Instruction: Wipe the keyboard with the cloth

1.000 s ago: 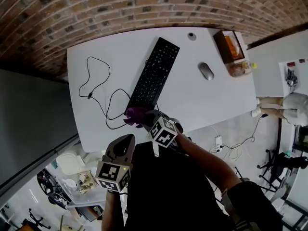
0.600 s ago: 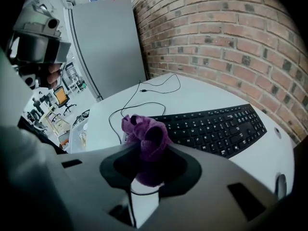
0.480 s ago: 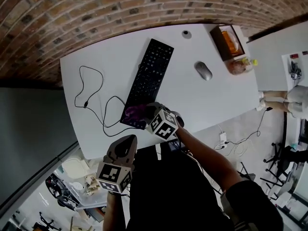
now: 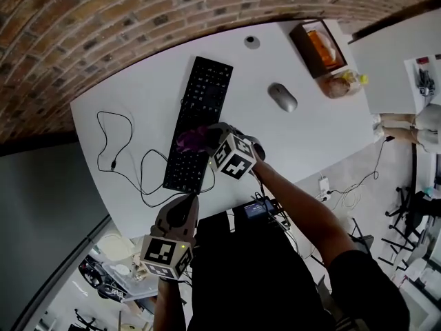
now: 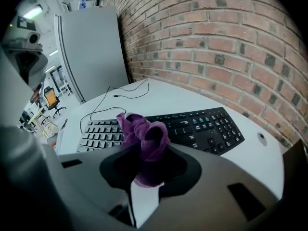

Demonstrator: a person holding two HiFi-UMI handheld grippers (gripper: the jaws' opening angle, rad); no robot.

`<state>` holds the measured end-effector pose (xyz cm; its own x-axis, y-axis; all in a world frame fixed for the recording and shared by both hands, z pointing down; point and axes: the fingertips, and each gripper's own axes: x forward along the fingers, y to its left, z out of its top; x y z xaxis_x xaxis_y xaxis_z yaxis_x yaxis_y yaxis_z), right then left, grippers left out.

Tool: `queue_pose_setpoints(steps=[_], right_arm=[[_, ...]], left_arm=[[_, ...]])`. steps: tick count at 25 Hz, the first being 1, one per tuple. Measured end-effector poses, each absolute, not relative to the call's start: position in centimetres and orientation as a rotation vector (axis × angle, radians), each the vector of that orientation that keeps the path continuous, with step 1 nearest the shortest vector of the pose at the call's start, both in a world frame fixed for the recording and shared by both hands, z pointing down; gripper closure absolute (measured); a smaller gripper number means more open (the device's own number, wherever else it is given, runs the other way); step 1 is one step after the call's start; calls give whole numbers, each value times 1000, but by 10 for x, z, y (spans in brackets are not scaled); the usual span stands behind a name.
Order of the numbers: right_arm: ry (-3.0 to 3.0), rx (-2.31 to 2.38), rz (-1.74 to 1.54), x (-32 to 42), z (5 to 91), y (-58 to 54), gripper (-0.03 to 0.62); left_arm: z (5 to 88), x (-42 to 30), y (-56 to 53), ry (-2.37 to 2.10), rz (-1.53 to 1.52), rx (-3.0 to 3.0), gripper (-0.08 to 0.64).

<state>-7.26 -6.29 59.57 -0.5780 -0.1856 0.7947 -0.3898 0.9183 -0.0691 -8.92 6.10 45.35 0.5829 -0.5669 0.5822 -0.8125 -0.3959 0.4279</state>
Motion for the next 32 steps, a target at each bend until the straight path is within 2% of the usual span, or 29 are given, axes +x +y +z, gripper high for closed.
queue_pose_setpoints(steps=[20,32], right_arm=[[-2212,584,265,-37,593,-191,486],[-2131,797,235,8,593,-258,486]], left_arm=[[466,-49,19,-1088,452,2072,546],[466,-40,14,-1131,447,2042,546]])
